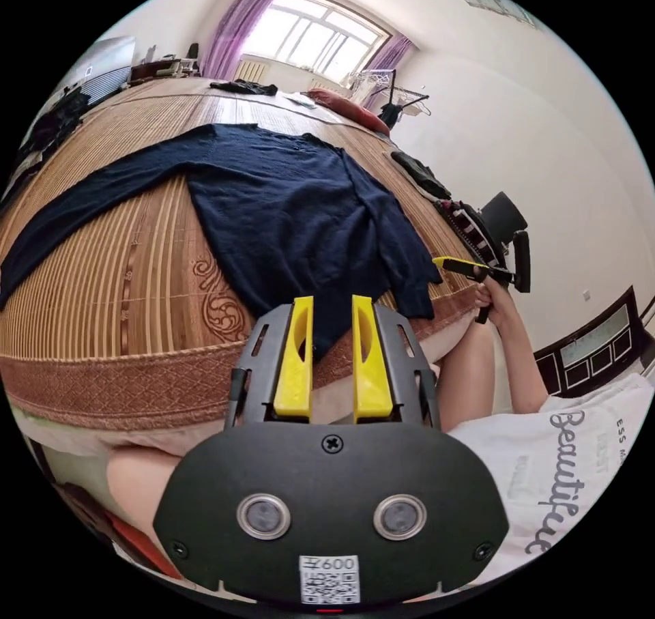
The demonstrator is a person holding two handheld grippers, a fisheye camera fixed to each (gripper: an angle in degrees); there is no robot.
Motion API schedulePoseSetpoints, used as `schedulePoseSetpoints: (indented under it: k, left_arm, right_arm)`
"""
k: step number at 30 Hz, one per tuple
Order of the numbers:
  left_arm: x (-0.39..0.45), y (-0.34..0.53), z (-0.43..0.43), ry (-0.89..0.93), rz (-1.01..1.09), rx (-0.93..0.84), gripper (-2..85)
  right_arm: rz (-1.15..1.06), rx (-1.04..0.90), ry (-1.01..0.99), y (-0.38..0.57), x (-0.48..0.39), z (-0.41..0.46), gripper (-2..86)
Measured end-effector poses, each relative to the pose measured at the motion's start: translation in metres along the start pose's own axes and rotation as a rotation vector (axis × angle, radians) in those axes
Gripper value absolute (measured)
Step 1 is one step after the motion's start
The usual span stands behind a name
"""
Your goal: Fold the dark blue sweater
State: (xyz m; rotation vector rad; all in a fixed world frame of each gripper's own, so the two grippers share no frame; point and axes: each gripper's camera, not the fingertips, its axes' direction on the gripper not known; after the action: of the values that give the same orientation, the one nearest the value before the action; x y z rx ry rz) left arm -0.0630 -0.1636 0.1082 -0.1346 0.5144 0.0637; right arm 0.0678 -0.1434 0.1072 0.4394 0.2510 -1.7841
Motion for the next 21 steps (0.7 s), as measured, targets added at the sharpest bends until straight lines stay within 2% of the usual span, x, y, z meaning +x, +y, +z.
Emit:
schedulePoseSetpoints:
  k: [2,4,5,9,15,21]
  left_arm:
    - [-0.006,0.013,0.017,0.018,-0.014,-0.036,7.6]
    - [-0.001,0.037,0.028,-0.124,0.032,-0.029,4.5]
    - [0.000,0.043,0.030,-0.133,0.042,-0.028,4.4]
    - [-0.008,0.083,0.036,-0.049,0.005,-0.049,4.2]
    - [-0.017,0.133,0.041,-0.111,0.066,-0.094,3.2]
    - [-0.012,0.176,0.049,-0.124,0.144,-0.135,7.3]
  right_arm:
    - [0.053,0.077,-0.023,0.024,-0.005,-0.008,5.8]
    - [0.005,0.074,0.032,0.035,-0.016,-0.009,3.2]
    - [-0.031,0.073,0.038,0.041,-0.023,-0.012,0.7]
    - [-0.132,0.006,0.100,0.056,-0.036,-0.022,-0.6]
    - [-0.172,-0.089,0.129,0.087,-0.031,-0.046,-0.8]
    - [-0.149,-0.075,0.027,0.118,-0.027,-0.059,-0.8]
